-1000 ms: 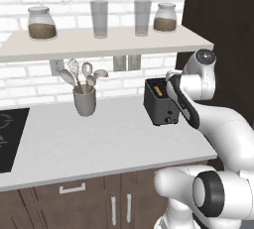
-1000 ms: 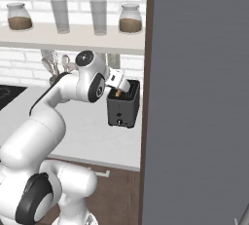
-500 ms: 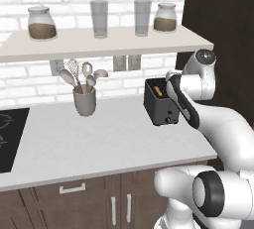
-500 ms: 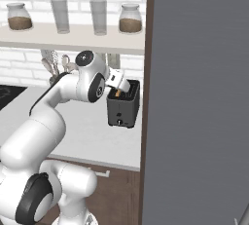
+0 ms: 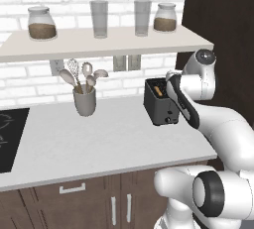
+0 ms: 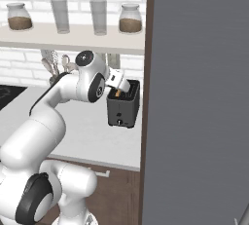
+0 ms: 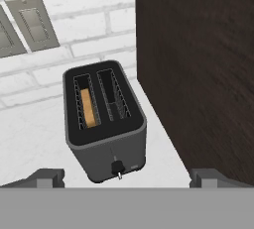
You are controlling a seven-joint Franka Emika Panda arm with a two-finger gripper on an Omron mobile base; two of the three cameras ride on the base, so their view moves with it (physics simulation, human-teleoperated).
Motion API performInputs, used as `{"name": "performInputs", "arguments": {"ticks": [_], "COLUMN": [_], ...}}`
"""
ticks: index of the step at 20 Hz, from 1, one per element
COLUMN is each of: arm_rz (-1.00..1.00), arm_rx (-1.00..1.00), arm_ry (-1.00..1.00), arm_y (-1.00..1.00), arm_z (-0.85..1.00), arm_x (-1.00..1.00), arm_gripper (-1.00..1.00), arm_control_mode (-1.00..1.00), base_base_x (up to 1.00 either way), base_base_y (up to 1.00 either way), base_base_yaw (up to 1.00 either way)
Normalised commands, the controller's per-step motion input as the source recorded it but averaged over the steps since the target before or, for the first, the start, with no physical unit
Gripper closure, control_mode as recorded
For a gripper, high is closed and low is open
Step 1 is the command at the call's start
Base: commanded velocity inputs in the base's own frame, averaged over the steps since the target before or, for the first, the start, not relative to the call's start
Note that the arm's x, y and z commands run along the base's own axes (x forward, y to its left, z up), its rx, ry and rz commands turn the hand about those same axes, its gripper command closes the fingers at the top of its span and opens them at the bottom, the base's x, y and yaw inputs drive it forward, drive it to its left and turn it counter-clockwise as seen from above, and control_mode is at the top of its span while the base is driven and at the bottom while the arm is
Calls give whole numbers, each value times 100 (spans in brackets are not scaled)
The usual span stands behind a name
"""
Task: Start the toaster. Once the lever pops up, take the bread to the plate on the dining counter.
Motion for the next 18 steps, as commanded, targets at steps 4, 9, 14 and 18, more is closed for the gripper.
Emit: {"name": "performInputs", "arguments": {"ticks": [4,9,14,18], "arm_rz": [0,0,0,0], "arm_rx": [0,0,0,0], "arm_ry": [0,0,0,0], "arm_y": [0,0,0,0], "arm_z": [0,0,0,0], "arm_x": [0,0,0,0], "arm_gripper": [-100,-100,-100,-100], "arm_control_mode": [-100,-100,-100,-100], "base_base_x": [0,0,0,0], "base_base_y": [0,0,0,0], "base_base_yaw": [0,0,0,0]}}
